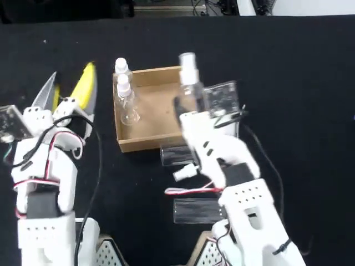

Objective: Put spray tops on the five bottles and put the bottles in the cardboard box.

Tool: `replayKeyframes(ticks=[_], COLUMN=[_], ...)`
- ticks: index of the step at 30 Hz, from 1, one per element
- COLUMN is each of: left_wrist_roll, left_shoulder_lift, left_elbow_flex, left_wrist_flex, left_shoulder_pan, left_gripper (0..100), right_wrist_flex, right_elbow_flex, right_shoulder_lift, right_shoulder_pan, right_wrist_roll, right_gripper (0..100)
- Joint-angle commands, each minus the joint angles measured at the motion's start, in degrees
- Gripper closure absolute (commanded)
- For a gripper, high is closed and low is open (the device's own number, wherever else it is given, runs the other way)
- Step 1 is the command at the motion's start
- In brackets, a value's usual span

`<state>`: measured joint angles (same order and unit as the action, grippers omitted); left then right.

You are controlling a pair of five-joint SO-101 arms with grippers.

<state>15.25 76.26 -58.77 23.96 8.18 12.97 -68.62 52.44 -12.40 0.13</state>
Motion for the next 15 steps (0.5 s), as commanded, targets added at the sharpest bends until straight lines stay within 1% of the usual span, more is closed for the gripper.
replayKeyframes(ticks=[1, 4, 8, 12, 15], left_wrist_roll=[0.18, 0.18, 0.18, 0.18, 0.18], left_shoulder_lift=[-5.71, -9.32, -11.6, -12.04, -11.6], left_elbow_flex=[-7.69, -12.53, -18.24, -25.36, -31.43], left_wrist_flex=[-7.3, -11.34, -17.32, -24.7, -33.32], left_shoulder_pan=[4.7, 5.05, 6.64, 9.71, 10.68], left_gripper=[76, 76, 76, 76, 76], right_wrist_flex=[0.44, 4.04, 3.96, -3.6, -10.64], right_elbow_flex=[5.49, 9.54, 13.76, 16.75, 18.51], right_shoulder_lift=[2.15, 1.98, 1.01, -8.13, -19.3], right_shoulder_pan=[8.53, 16.0, 28.4, 37.71, 42.64], right_wrist_roll=[-0.26, 0.09, 0.79, 8.62, 9.58], right_gripper=[98.8, 98.8, 98.8, 98.8, 98.8])
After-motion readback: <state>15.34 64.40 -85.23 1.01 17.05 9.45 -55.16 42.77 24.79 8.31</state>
